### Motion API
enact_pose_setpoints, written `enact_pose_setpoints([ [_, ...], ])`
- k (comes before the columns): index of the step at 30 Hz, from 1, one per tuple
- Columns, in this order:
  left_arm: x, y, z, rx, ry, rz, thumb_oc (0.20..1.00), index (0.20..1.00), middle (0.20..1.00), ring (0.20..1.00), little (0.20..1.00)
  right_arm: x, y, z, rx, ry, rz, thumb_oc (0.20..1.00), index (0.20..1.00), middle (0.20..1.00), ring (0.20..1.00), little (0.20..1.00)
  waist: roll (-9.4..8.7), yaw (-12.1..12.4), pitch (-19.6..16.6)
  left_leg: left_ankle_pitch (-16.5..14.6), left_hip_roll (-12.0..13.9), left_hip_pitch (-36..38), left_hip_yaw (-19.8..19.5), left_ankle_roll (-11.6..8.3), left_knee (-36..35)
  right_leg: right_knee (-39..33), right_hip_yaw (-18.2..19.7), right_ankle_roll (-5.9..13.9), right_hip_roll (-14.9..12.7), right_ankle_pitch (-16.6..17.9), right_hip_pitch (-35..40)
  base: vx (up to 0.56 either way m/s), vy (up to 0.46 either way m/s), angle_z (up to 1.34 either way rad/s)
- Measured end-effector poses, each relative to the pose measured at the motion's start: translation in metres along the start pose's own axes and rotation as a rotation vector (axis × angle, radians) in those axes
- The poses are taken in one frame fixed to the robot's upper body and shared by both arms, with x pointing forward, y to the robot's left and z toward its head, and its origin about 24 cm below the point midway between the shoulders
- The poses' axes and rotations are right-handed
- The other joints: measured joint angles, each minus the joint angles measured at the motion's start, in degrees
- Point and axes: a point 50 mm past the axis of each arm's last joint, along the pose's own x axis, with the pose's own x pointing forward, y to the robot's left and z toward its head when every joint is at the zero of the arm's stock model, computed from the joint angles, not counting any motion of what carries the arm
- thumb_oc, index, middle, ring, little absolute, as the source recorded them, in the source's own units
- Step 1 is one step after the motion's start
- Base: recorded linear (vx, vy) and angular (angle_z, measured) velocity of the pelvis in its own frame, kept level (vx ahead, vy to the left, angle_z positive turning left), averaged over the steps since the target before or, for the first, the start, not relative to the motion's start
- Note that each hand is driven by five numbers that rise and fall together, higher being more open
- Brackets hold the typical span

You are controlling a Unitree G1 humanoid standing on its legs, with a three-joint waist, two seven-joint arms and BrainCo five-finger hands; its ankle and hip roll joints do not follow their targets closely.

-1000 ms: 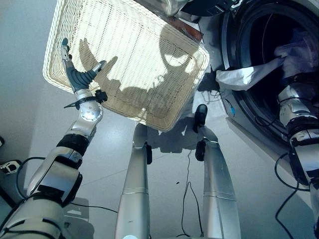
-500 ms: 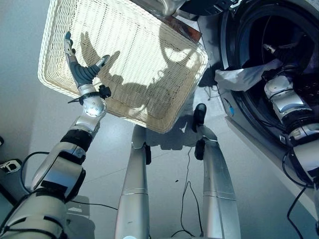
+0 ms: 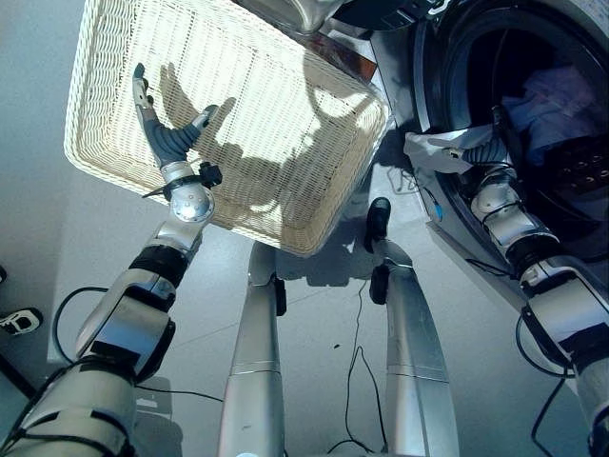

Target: Put the clothes into the washing machine.

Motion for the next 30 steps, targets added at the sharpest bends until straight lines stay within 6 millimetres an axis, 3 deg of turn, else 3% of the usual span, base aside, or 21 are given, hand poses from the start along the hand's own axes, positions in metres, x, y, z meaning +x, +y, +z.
enact_pose_setpoints([
  [9,0.001,0.0,0.001,-0.002,-0.003,0.021,1.0,1.0,1.0,1.0,1.0,-0.001,0.003,-0.003,-0.164,-0.004,0.014,1.0,1.0,1.0,1.0,1.0,0.1,0.1,-0.06,0.01,0.03,0.03,0.03,-0.01,0.19,0.31,0.0,-0.04,0.02,-0.03,0.0,0.0,0.0,0.0],
  [17,-0.005,-0.011,0.004,-0.013,-0.013,0.004,1.0,1.0,1.0,1.0,1.0,-0.001,0.004,-0.009,-0.495,-0.024,0.011,1.0,1.0,1.0,1.0,1.0,0.33,1.22,-0.19,-0.06,0.22,0.23,0.05,-0.19,0.32,1.07,0.01,-0.24,0.17,-0.16,-0.07,0.0,0.0,0.0],
  [18,-0.005,-0.012,0.004,-0.015,-0.011,0.004,1.0,1.0,1.0,1.0,1.0,0.0,0.003,-0.009,-0.526,-0.027,0.01,0.89,0.89,0.89,0.89,0.89,0.33,1.25,-0.19,-0.06,0.21,0.23,0.05,-0.2,0.33,1.19,0.01,-0.27,0.17,-0.18,-0.11,0.0,0.0,0.0],
  [19,-0.006,-0.012,0.003,-0.015,-0.009,0.003,1.0,1.0,1.0,1.0,1.0,0.0,0.003,-0.009,-0.562,-0.033,0.009,0.473,0.473,0.473,0.473,0.473,0.33,1.29,-0.19,-0.07,0.22,0.23,0.05,-0.19,0.36,1.22,0.02,-0.28,0.17,-0.18,-0.13,0.0,0.0,0.0],
  [20,-0.006,-0.012,0.003,-0.015,-0.009,0.004,1.0,1.0,1.0,1.0,1.0,0.0,0.003,-0.01,-0.599,-0.041,0.009,0.2,0.2,0.2,0.2,0.2,0.33,1.31,-0.2,-0.08,0.23,0.23,0.05,-0.2,0.4,1.28,0.02,-0.3,0.17,-0.2,-0.15,0.0,0.0,0.0],
  [30,-0.006,-0.012,0.004,-0.021,-0.011,0.016,1.0,1.0,1.0,1.0,1.0,0.006,-0.007,-0.006,-0.803,-0.105,-0.038,0.2,0.2,0.2,0.2,0.2,0.32,1.38,-0.2,-0.12,0.3,0.21,0.05,-0.28,0.41,1.28,0.0,-0.32,0.24,-0.25,-0.15,0.0,0.0,0.0],
])
